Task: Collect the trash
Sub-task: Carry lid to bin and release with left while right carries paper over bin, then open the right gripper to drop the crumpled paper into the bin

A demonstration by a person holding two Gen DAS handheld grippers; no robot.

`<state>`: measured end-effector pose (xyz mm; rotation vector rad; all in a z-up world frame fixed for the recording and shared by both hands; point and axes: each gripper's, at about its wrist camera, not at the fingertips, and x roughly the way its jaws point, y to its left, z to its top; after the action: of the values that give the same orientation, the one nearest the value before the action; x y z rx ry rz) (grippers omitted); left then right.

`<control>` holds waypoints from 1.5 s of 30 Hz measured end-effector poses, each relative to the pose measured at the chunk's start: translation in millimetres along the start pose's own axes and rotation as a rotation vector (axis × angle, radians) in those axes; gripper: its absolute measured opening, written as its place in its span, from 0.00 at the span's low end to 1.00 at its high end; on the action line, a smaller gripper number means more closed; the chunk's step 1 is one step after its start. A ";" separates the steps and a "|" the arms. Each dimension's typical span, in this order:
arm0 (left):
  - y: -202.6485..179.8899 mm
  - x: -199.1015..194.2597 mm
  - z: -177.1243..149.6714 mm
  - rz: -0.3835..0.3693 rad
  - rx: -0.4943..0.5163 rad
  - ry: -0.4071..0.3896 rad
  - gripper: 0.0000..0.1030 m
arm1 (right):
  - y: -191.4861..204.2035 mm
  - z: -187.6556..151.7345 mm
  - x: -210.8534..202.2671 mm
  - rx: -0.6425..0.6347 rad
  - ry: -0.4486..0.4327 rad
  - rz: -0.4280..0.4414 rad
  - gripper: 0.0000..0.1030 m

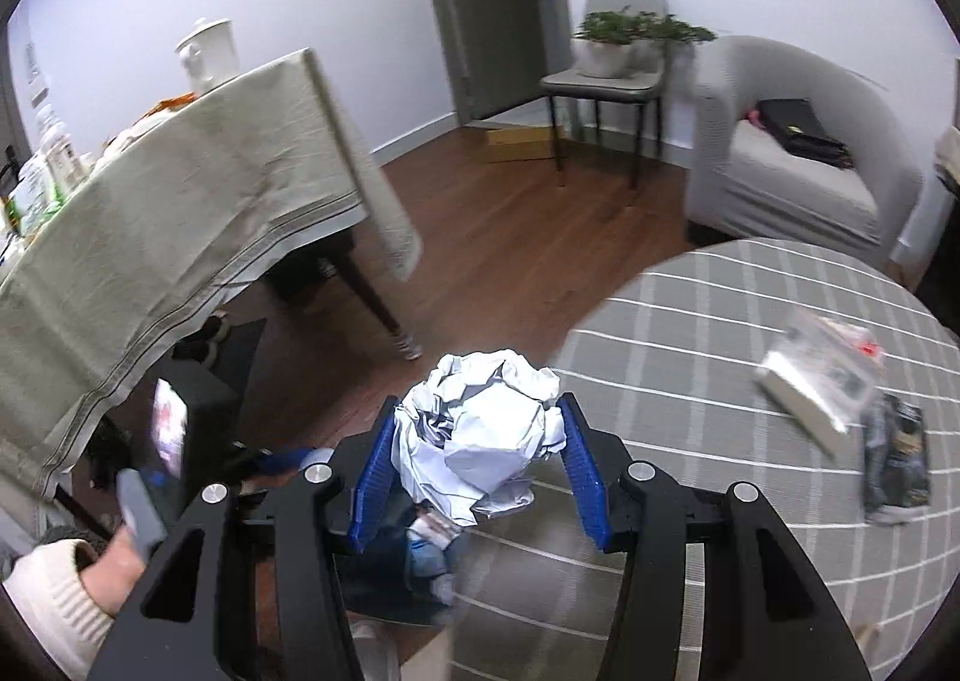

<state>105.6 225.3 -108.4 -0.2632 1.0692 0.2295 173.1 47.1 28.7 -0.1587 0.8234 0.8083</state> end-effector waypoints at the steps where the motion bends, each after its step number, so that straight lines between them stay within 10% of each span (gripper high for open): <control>1: 3.6 4.2 -3.6 0.002 -0.004 0.015 0.41 | 7.8 0.6 4.2 -0.011 0.008 0.008 0.51; 16: 41.6 51.8 -46.5 -0.028 -0.007 0.223 0.48 | 57.9 12.8 52.9 -0.044 0.102 0.064 0.51; 28: 76.4 -1.4 -23.7 0.013 -0.046 0.039 0.59 | 79.5 3.5 91.5 -0.079 0.196 0.040 0.51; 45: 99.9 -98.9 18.2 -0.028 -0.118 -0.199 0.37 | 96.1 -44.3 157.6 -0.169 0.375 -0.013 0.51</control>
<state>44.0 319.9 -22.7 -0.3535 0.8561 0.2875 144.1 186.7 -96.6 -0.4753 1.1046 0.8486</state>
